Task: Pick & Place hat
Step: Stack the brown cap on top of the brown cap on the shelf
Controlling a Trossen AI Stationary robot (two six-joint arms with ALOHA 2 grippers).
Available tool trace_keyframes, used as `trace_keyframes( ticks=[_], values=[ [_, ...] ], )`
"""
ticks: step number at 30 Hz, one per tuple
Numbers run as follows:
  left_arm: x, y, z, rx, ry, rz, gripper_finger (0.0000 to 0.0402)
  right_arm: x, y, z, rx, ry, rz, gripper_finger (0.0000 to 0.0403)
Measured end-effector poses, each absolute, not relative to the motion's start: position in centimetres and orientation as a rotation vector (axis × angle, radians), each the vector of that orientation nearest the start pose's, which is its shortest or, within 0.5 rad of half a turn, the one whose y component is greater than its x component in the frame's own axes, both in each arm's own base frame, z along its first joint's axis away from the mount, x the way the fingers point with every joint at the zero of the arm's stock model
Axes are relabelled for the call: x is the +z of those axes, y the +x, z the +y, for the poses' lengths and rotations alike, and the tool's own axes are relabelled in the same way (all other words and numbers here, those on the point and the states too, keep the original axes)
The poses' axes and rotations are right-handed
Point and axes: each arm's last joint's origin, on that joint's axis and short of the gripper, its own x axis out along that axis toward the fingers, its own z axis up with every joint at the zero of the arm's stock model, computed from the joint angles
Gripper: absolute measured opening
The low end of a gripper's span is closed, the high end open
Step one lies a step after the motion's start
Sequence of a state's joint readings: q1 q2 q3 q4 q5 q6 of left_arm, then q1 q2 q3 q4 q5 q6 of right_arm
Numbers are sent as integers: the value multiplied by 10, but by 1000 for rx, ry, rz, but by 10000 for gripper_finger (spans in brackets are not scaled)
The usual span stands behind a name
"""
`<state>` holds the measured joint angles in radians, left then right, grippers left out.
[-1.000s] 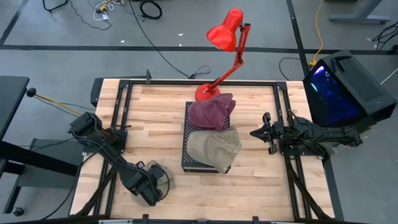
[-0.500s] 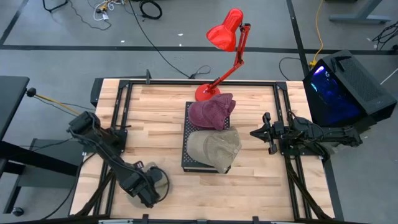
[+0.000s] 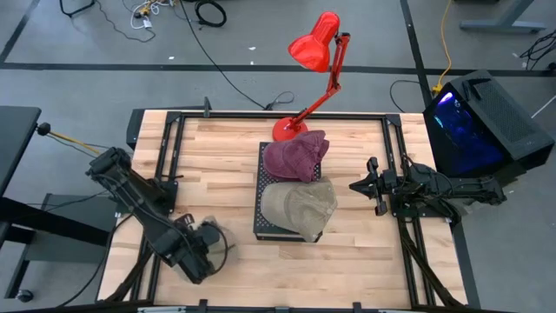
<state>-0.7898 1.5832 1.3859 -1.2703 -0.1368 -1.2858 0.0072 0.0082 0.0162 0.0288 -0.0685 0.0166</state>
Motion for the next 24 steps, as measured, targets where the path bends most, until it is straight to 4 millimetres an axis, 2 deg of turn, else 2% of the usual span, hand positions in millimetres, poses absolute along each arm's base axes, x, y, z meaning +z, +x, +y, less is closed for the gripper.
trace_keyframes(
  ticks=[16,24],
  values=[
    [374,200,-175,321,-255,1080,1,171,97,3,76,15,-36,27],
    [408,207,-162,256,-130,945,1,171,97,3,76,15,-36,27]
  ],
)
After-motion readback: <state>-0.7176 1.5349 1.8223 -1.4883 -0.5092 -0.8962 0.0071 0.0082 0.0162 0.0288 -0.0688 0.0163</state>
